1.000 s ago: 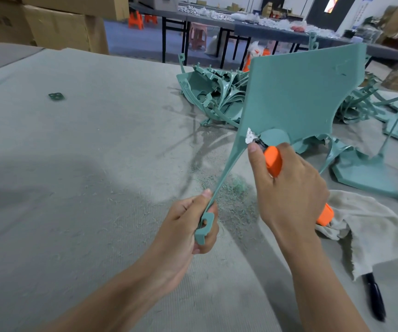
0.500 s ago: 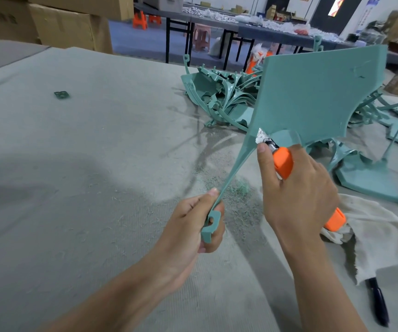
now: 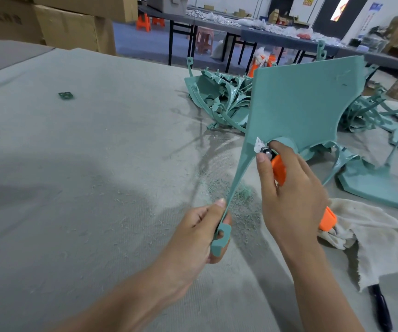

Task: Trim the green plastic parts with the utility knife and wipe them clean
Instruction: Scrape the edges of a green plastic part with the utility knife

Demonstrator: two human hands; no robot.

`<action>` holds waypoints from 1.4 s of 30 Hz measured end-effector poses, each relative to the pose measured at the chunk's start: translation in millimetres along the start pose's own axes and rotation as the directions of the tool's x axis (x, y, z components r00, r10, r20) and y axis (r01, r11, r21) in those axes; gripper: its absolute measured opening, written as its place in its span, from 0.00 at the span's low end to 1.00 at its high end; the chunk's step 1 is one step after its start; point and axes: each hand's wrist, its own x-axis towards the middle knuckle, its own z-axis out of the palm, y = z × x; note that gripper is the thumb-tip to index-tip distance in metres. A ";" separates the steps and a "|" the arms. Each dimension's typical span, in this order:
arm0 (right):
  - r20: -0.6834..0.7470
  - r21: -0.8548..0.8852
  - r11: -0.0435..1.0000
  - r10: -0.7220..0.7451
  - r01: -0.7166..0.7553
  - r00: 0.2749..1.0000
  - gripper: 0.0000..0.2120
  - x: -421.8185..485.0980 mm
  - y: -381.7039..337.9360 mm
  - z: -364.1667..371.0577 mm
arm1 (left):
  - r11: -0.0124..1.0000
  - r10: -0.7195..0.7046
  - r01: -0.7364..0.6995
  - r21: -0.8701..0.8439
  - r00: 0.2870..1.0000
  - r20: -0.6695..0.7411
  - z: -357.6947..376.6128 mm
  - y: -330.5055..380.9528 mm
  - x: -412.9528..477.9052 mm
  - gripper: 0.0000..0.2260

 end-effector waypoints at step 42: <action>0.493 0.604 0.661 0.128 -0.445 0.860 0.08 5.0 11.4 0.9 | 0.958 -0.034 0.136 -0.254 0.929 0.369 -9.8 -1.1 -4.7 0.13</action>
